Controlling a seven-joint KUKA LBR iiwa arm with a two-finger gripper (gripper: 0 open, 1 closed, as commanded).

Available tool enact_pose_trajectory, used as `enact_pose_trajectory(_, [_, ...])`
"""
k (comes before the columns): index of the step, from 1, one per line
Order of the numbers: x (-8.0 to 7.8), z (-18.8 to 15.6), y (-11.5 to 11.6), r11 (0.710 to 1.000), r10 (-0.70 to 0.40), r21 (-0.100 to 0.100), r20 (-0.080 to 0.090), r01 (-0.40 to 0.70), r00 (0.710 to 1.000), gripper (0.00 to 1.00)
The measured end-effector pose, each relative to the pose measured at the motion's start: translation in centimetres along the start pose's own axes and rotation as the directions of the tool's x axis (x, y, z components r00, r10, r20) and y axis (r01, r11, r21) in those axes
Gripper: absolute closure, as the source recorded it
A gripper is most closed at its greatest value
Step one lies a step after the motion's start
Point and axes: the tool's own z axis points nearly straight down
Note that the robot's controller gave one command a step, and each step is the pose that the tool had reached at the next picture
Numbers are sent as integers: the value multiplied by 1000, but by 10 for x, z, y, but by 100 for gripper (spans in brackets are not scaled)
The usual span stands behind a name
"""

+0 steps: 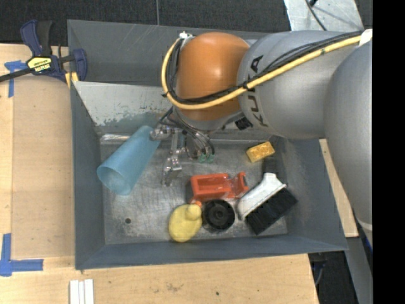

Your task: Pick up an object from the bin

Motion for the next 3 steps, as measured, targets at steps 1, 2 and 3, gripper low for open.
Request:
enact_pose_trajectory(1, [-16,32,-8,953,-303,3,17,303,953,0])
enact_pose_trajectory(2, [-27,41,-19,947,-321,16,46,321,946,0])
enact_pose_trajectory(3, [-15,17,-10,945,-327,4,11,327,945,0])
